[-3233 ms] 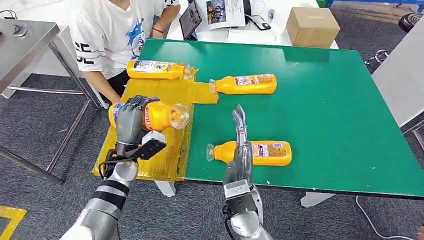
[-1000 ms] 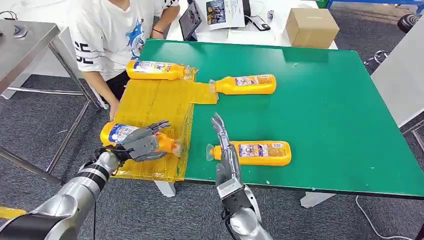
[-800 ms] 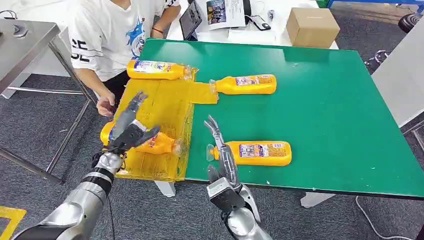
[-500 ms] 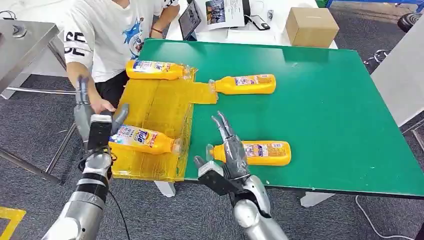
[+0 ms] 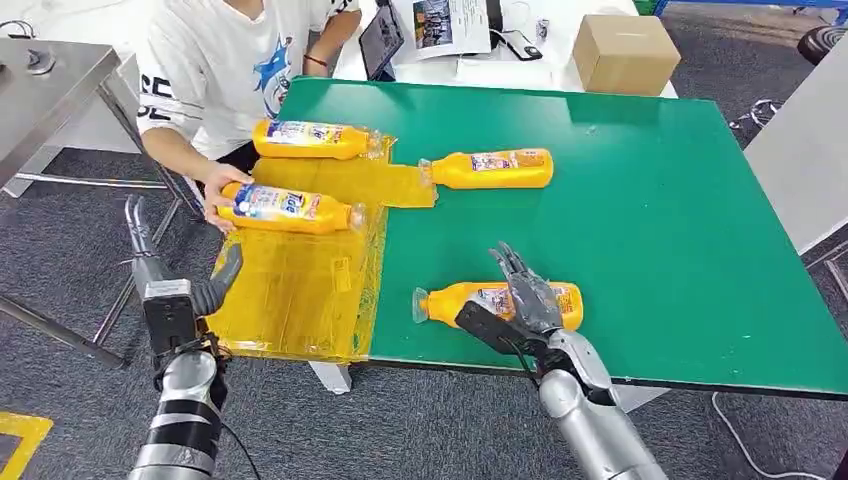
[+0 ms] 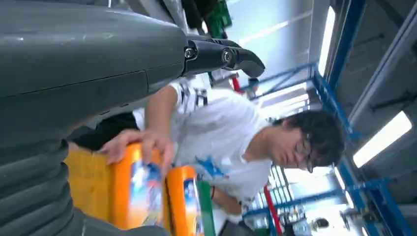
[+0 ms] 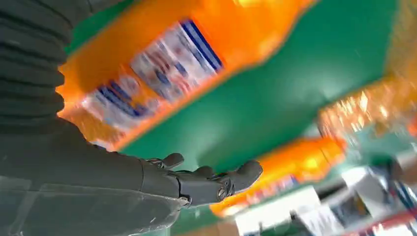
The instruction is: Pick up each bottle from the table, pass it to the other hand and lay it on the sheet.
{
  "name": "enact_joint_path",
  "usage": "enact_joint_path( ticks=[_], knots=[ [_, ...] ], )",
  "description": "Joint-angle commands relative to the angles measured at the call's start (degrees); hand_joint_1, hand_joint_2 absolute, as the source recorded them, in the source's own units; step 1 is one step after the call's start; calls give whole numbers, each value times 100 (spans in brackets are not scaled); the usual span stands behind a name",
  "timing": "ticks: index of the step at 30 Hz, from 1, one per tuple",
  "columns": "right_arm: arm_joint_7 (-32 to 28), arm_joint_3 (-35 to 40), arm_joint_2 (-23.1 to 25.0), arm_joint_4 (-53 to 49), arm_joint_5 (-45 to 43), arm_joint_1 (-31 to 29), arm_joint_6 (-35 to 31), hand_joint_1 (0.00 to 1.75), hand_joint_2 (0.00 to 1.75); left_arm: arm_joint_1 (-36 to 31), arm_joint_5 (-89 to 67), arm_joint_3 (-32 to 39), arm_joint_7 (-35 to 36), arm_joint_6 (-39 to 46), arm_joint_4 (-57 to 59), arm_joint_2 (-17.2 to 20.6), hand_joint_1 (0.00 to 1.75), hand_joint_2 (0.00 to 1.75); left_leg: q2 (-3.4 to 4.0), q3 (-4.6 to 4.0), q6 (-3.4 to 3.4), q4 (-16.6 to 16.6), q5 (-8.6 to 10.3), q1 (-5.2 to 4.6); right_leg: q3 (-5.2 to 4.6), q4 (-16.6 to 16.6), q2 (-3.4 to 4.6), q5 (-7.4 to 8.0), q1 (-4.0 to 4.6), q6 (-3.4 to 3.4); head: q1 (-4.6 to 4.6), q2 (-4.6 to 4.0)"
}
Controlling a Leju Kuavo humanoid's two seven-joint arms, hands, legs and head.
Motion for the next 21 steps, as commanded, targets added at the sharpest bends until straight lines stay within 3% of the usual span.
enact_joint_path(
  ticks=[1,8,12,21],
  knots=[
    [-14,-25,-115,866,-110,-309,161,0,175,-113,-12,-157,20,-58,423,-98,0,175,-2,22,-7,-5,-5,4,23,-6,5,-4,3,-8,0,0],
    [-18,205,-220,1392,-178,-439,512,0,175,-303,-117,-325,20,-144,910,-98,0,175,-13,36,-10,-10,-4,8,42,-14,-5,-6,6,-11,2,0],
    [105,343,-371,1633,-22,-746,492,0,175,-382,-59,-314,20,-223,1183,-60,0,175,-2,28,-9,-7,-2,5,32,-11,2,-1,4,-10,2,0],
    [394,927,-774,2190,251,-1507,1173,0,175,-425,-373,-469,20,-56,1358,-30,0,175,-5,29,-7,-3,-1,3,33,-5,0,0,2,-7,2,0]
  ],
)
